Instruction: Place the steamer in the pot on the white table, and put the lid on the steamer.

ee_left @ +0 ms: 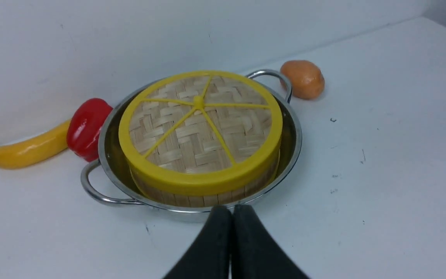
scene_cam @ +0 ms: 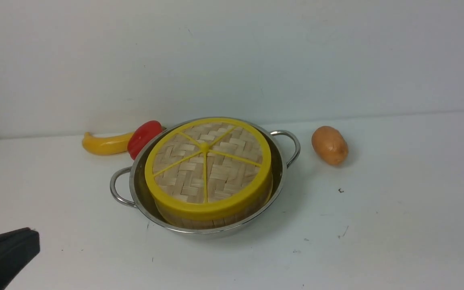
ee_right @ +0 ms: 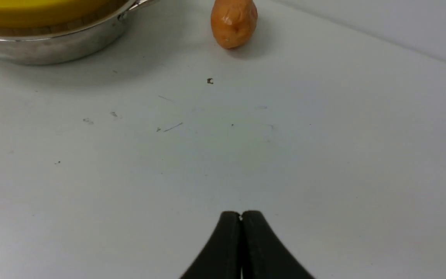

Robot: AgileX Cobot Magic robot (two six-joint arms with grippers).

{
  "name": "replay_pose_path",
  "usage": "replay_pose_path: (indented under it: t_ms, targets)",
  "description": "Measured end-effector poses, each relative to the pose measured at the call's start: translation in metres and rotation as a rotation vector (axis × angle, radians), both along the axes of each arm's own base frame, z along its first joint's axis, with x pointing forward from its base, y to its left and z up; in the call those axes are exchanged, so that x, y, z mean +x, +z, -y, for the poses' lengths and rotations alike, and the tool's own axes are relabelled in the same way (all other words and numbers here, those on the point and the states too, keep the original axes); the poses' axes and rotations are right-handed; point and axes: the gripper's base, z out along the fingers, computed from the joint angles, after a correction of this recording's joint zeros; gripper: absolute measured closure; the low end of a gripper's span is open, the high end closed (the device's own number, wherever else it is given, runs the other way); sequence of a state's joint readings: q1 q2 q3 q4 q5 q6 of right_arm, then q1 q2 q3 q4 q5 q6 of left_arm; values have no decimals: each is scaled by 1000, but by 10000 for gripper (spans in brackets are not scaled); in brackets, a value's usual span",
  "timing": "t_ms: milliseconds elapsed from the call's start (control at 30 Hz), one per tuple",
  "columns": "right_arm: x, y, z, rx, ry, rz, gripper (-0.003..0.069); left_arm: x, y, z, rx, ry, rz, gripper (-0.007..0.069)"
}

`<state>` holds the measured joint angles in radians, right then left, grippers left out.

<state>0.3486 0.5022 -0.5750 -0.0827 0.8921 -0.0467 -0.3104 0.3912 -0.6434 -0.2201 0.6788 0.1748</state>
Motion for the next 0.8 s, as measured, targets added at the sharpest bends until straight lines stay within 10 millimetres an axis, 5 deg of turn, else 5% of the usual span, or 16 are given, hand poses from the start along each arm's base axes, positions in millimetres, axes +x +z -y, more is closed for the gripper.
replay_pose_path:
  t_ms: [167, 333, 600, 800]
  targets:
    - [-1, 0, -2, 31, 5, -13, 613, 1, -9, -8, 178, 28, 61, 624]
    - [-1, 0, -2, 36, 6, -16, 587, 6, -67, -20, 291, 157, 32, 614]
    - [-1, 0, -3, 50, 8, -21, 542, -4, -151, -36, 163, 432, 102, 604]
    - [-2, -1, -4, 57, 10, -25, 505, -7, -159, -37, 144, 451, 115, 589]
